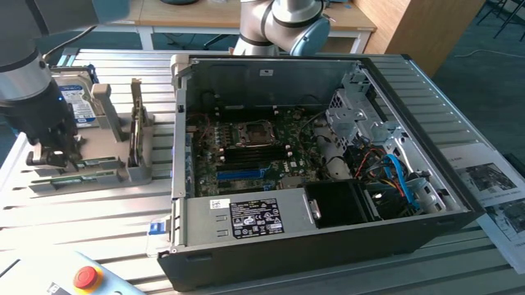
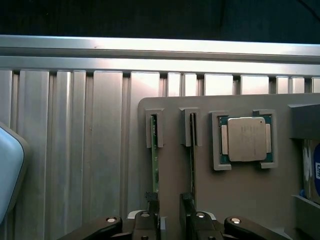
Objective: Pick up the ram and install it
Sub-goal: 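Pick up the ram and move it above insertion slot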
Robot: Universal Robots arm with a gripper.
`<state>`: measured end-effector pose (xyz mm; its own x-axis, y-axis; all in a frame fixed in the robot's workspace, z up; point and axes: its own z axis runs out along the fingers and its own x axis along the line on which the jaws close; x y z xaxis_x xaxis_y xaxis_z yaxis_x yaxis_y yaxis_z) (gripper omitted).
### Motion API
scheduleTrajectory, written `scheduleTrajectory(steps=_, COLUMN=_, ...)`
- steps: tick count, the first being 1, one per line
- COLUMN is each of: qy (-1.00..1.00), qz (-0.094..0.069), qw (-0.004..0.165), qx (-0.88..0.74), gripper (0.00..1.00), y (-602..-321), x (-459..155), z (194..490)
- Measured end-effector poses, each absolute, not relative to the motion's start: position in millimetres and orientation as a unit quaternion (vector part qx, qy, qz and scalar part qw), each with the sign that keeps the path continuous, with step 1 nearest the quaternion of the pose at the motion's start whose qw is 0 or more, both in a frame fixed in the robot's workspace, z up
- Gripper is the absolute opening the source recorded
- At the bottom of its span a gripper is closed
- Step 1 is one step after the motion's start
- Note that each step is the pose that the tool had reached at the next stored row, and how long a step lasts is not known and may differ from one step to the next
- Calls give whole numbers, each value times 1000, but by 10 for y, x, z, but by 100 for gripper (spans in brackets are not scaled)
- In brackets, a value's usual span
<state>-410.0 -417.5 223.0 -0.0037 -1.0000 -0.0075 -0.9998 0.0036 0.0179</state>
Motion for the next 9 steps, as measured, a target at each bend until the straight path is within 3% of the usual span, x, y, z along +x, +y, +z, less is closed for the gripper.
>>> scheduleTrajectory(steps=9, qy=-708, qz=-9, qw=4, qx=706, gripper=31, y=-4180, x=-4100, z=2155)
